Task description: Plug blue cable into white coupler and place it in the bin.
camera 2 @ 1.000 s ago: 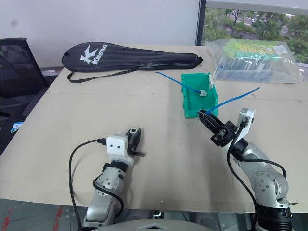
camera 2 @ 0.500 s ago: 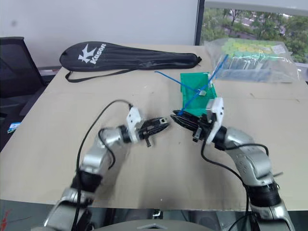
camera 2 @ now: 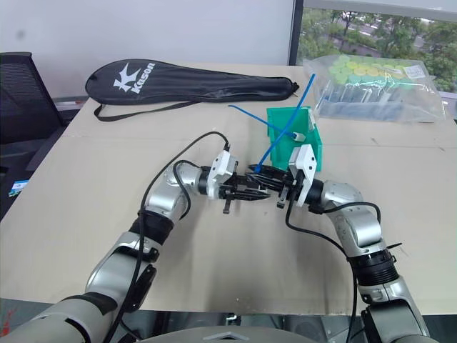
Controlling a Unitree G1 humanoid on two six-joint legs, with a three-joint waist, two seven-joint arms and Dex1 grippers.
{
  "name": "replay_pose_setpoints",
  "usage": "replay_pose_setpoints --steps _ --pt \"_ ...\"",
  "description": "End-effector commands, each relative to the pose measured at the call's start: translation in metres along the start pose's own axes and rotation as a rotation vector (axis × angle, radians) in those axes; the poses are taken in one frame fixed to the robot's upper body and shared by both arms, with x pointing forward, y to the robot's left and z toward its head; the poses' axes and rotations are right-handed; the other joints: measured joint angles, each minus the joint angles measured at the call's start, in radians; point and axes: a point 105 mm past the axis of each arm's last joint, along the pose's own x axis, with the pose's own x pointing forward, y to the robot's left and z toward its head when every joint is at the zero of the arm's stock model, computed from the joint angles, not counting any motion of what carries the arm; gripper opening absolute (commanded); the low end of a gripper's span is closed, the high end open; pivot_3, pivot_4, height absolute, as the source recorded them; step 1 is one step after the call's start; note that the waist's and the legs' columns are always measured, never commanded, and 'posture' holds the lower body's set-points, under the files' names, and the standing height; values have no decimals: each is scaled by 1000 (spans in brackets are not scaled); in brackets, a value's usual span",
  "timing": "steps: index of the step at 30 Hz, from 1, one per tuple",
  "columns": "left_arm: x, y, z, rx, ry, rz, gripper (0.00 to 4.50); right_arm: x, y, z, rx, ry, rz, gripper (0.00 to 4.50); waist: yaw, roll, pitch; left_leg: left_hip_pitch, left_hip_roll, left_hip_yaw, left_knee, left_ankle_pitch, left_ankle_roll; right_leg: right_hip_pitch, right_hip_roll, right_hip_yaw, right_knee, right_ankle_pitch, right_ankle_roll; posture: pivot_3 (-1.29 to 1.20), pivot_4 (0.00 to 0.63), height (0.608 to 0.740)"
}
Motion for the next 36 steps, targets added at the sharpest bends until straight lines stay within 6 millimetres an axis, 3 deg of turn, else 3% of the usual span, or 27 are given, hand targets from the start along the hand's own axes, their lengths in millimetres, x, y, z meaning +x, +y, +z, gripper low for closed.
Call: replay_pose_setpoints --steps 1,13,25,31,36 --pt "-4 2 8 28 -19 -18 577 -5 0 7 -6 -14 12 0 0 0 0 0 0 0 0 0 0 0 0 0 0 0 0 0 150 740" --pt "-9 -1 8 -12 -36 -55 577 -14 0 -6 21 52 16 0 0 0 0 0 0 0 0 0 0 0 0 0 0 0 0 0 150 740" --pt "-7 1 9 -30 -46 -50 577 -11 16 -24 -20 137 88 0 0 0 0 0 0 0 1 0 0 0 0 0 1 0 0 0 150 740" --pt "-3 0 7 -24 -48 -39 577 -14 17 -46 -22 239 75 0 0 0 0 0 0 0 1 0 0 0 0 0 1 0 0 0 150 740" --pt "7 -6 -7 15 -7 -19 577 -17 14 -75 18 268 37 0 -1 0 0 0 0 0 1 0 0 0 0 0 1 0 0 0 150 740"
